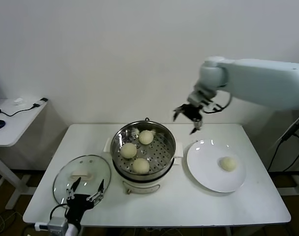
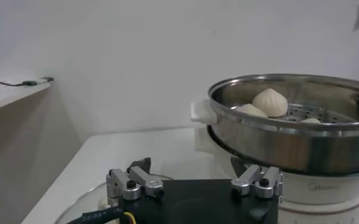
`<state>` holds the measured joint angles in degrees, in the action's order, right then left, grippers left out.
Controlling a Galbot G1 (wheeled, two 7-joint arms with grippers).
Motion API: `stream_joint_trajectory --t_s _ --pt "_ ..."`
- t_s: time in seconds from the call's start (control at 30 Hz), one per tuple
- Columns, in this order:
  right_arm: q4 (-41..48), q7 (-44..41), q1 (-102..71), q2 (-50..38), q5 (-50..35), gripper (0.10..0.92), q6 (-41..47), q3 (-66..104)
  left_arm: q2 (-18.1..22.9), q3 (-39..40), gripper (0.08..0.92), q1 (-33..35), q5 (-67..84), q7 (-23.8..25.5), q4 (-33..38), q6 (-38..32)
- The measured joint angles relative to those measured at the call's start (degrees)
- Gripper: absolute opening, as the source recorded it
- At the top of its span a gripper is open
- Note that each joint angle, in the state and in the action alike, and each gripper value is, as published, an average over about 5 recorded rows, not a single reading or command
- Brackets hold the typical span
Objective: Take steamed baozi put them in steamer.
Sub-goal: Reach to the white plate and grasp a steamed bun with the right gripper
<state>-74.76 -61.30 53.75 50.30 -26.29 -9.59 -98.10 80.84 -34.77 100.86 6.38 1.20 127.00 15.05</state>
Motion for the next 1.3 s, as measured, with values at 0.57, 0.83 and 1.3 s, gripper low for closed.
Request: stream_joint_trajectory --t_s 0.57,0.83,1.3 --pt "9.5 1.9 -22.6 -13.6 8.6 0.823 12.9 11.6 1.3 -0.7 0.823 0.3 -1.5 0.3 -1.3 0.1" --pt "16.9 3.5 -34.5 -10.5 12.9 0.823 15.1 20.8 1.4 -1.2 0.823 0.2 -1.7 0.3 -2.2 0.1" --pt "23.0 5.1 -43.3 -6.2 15.7 0.744 17.7 28.3 0.9 -1.2 0.823 0.2 -1.5 0.4 -2.6 0.3"
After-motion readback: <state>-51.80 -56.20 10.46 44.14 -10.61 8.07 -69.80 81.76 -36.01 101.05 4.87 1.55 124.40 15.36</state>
